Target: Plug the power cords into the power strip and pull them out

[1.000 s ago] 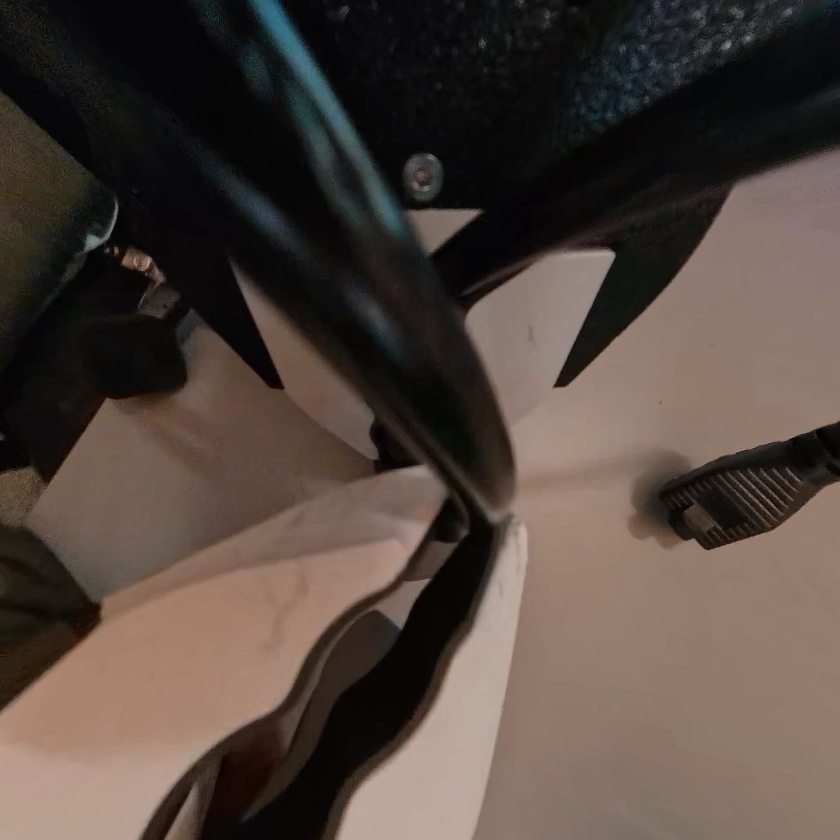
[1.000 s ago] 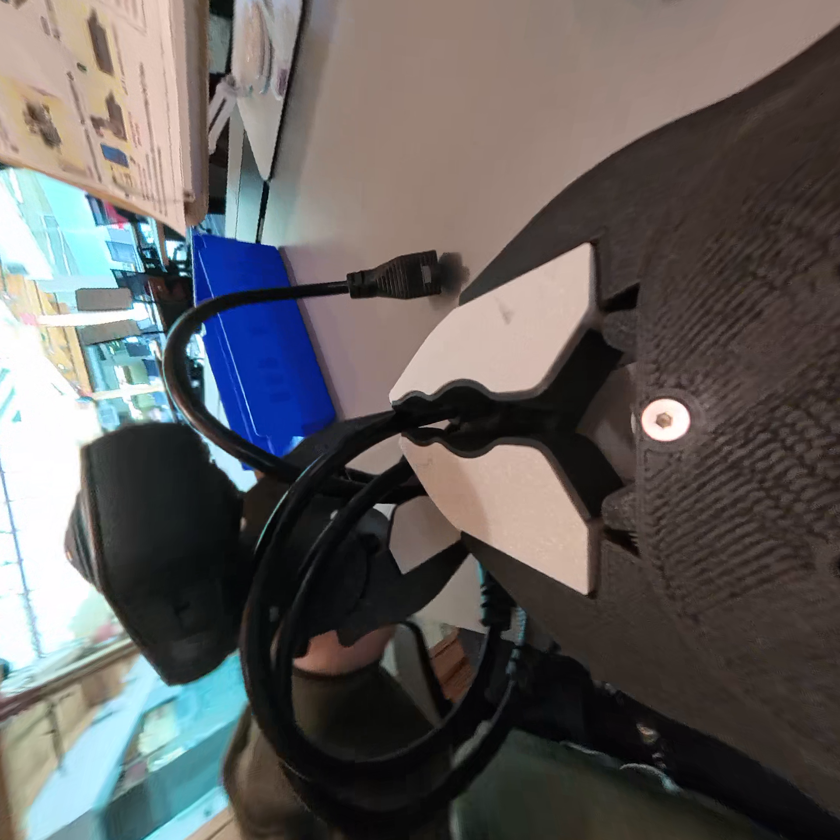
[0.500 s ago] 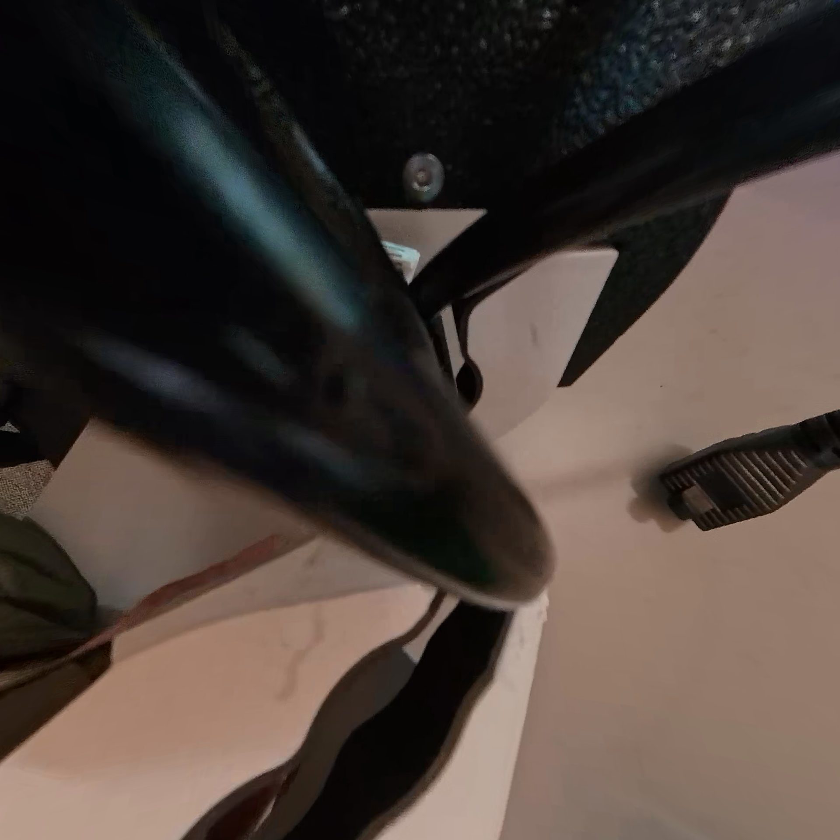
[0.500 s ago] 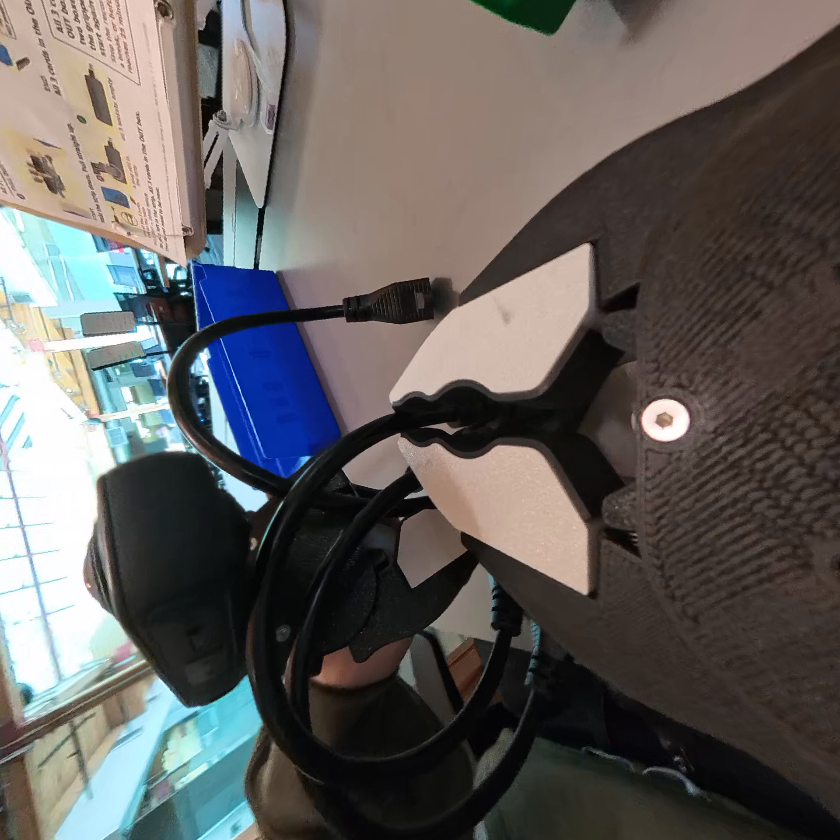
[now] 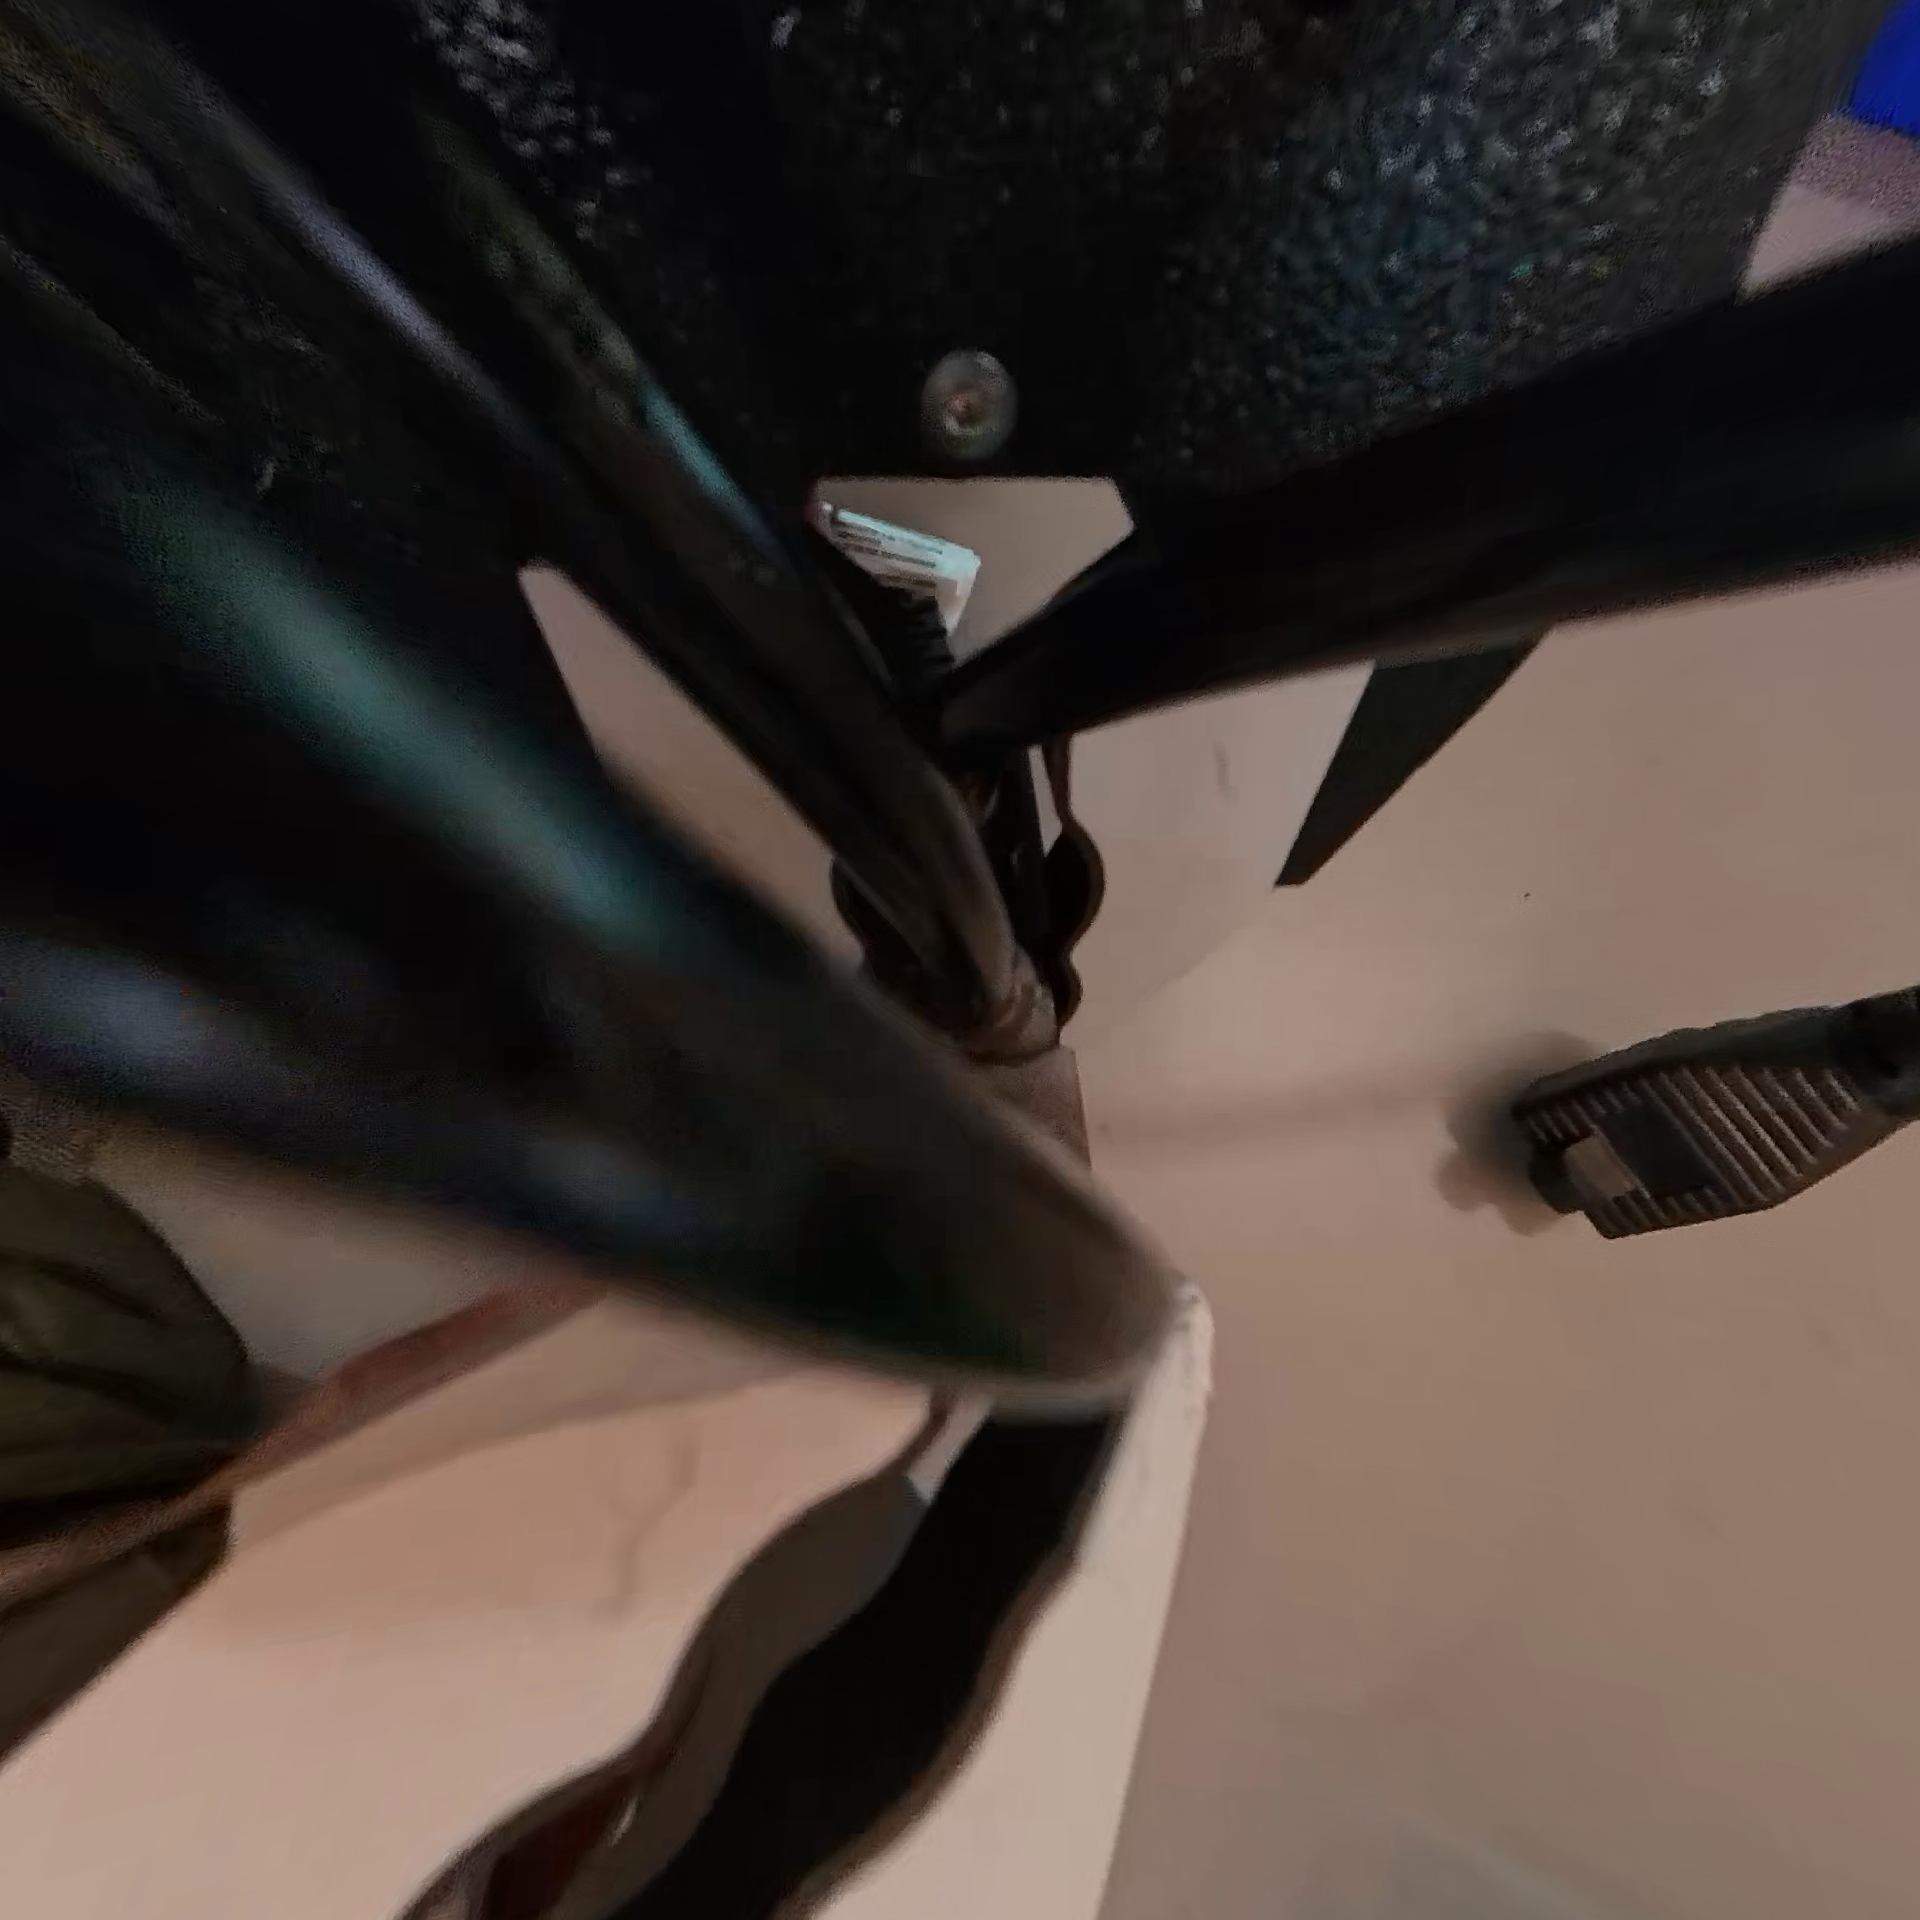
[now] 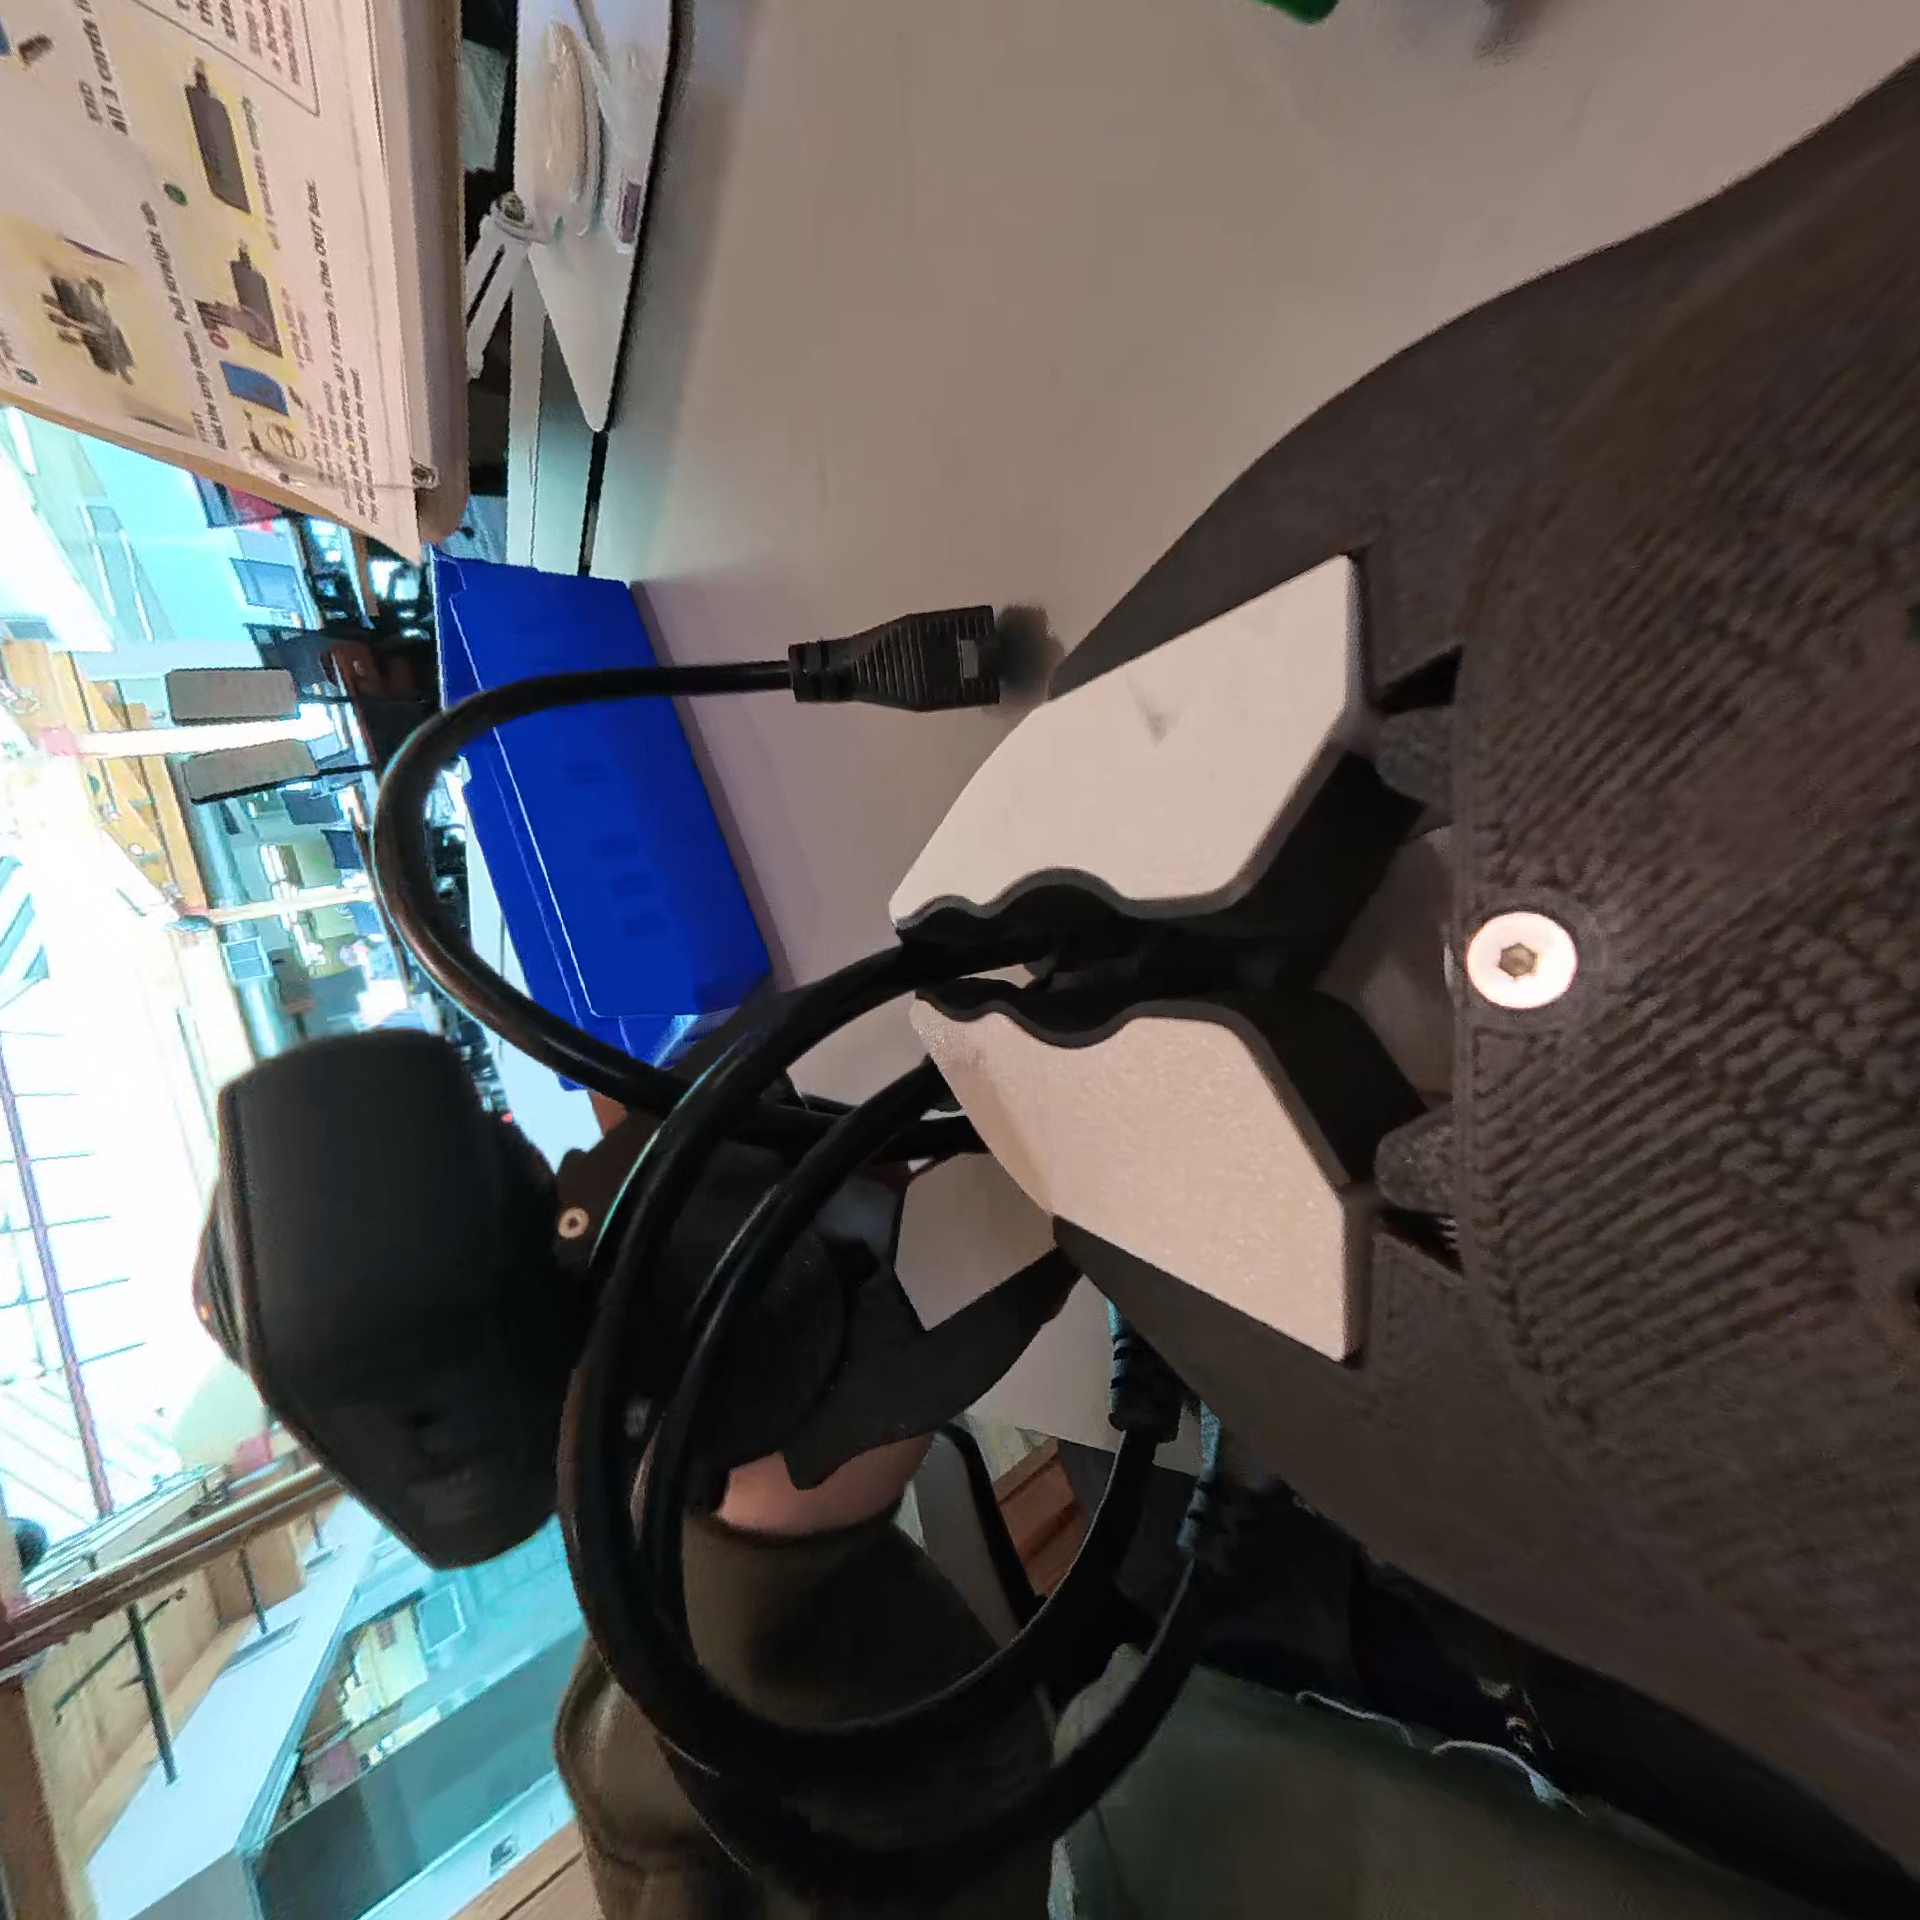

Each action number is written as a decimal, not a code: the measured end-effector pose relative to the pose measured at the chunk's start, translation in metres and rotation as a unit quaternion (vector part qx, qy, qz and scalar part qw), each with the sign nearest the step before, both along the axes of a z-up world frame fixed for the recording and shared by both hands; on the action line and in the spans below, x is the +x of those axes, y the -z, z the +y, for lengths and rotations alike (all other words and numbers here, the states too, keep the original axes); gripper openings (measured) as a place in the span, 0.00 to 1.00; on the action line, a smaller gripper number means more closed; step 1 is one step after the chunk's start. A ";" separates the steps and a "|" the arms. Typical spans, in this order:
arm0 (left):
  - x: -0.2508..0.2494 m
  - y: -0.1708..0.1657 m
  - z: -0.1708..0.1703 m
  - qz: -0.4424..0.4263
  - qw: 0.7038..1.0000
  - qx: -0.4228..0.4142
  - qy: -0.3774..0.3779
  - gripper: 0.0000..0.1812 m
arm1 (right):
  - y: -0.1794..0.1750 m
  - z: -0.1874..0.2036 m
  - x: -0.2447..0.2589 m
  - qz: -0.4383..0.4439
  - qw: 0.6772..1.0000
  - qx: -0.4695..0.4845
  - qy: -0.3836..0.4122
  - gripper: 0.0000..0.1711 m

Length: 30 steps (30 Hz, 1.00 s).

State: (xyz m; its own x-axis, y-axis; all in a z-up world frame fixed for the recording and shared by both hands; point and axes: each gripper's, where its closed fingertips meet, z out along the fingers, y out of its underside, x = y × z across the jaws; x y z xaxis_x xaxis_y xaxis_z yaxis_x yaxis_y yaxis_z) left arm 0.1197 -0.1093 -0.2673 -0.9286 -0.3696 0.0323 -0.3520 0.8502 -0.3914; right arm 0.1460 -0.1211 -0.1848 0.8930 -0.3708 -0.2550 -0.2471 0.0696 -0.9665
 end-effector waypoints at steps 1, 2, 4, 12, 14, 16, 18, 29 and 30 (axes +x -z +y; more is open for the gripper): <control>0.001 0.000 -0.001 -0.007 1.000 -0.004 -0.005 0.15 | 0.000 -0.002 0.003 0.007 1.000 0.011 0.001 0.05; 0.002 0.000 -0.003 -0.008 1.000 -0.014 -0.011 0.15 | 0.000 -0.004 0.004 0.013 1.000 0.017 0.008 0.04; 0.002 0.000 -0.002 -0.006 1.000 -0.016 0.000 0.15 | -0.001 0.002 -0.005 -0.008 1.000 0.000 -0.003 0.04; 0.000 0.000 -0.001 -0.009 1.000 0.002 0.007 0.15 | -0.001 -0.001 -0.004 0.000 1.000 -0.008 -0.010 0.04; -0.003 0.000 0.003 -0.008 0.999 0.024 0.027 0.15 | 0.000 0.006 -0.016 -0.029 0.998 -0.036 -0.034 0.04; -0.004 0.000 0.004 -0.003 0.999 0.026 0.031 0.13 | 0.000 0.004 -0.015 -0.025 0.998 -0.048 -0.040 0.04; -0.005 0.000 0.004 -0.008 0.999 0.029 0.024 0.14 | 0.000 0.002 -0.010 -0.014 0.999 -0.021 -0.037 0.05; -0.003 0.000 0.005 -0.002 1.000 0.018 0.010 0.15 | -0.001 0.000 -0.004 0.014 0.999 0.024 -0.027 0.05; -0.002 0.000 0.004 -0.002 1.000 0.012 0.010 0.15 | -0.002 -0.001 -0.004 0.021 0.999 0.035 -0.028 0.04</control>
